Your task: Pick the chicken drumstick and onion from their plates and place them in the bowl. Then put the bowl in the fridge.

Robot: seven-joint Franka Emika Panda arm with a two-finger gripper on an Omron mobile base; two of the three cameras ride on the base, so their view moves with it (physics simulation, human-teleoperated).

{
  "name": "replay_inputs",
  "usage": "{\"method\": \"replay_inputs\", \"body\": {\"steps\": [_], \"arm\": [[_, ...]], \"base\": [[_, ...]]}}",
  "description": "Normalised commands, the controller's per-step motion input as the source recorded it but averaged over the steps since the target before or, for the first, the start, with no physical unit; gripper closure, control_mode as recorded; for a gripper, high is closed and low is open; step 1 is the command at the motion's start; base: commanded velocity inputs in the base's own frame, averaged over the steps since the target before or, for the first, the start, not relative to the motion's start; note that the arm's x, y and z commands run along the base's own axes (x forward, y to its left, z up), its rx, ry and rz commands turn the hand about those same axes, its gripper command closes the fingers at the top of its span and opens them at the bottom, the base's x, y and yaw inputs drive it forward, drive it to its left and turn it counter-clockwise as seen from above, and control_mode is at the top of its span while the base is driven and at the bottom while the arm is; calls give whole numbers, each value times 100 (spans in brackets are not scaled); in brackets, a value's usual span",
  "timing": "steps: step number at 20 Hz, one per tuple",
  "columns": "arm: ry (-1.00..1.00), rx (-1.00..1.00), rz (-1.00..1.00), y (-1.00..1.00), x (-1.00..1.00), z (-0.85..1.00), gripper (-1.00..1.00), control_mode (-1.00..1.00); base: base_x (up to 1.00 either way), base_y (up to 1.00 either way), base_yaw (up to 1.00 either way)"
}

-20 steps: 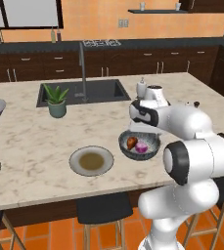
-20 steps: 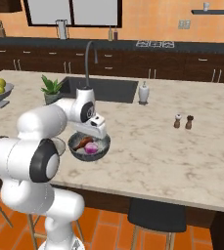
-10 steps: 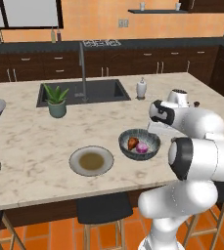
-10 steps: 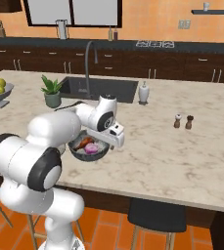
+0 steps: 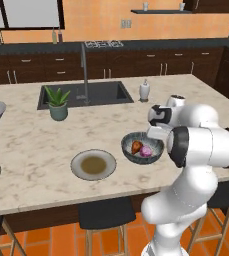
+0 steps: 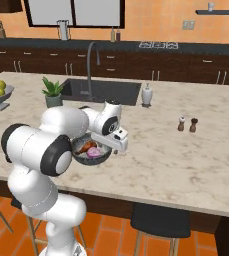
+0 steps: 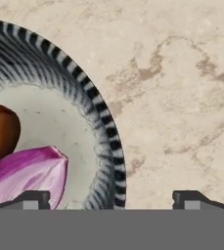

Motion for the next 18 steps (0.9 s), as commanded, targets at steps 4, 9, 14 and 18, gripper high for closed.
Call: {"method": "replay_inputs", "body": {"steps": [4, 9, 14, 18], "arm": [[0, 0, 2, 2, 20, -31, -100, -100], [0, 2, 0, 0, 0, -22, -100, -100], [0, 2, 3, 0, 0, -23, -100, -100], [0, 1, 3, 0, 5, -21, -100, -100]], "base": [[0, 0, 0], [0, 0, 0], [0, 0, 0], [0, 0, 0]]}}
